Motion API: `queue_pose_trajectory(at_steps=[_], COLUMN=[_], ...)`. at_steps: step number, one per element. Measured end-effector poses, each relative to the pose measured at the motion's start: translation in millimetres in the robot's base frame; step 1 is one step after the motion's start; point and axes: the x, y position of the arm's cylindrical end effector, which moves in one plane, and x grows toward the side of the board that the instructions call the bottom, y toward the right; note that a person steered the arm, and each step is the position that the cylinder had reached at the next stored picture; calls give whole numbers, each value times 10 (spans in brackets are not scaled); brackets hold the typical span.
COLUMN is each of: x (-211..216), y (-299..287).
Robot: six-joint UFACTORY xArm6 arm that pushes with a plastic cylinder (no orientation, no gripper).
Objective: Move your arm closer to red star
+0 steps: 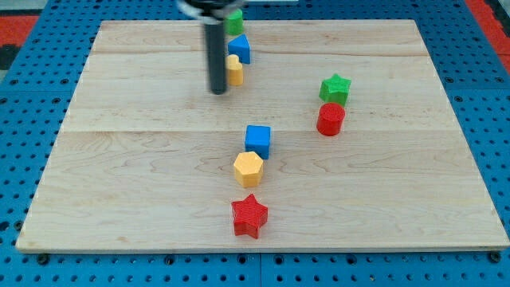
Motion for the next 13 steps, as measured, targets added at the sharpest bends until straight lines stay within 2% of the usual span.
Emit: queue_pose_trajectory(at_steps=[1,2,3,4,5,6,7,9,12,13], x=[-370,-1095,-1675,-1683,-1679,-1488,-1023,-1215,-1487,-748], y=[-594,-495,-91,2,586,1529,2263,2394,2200,2212])
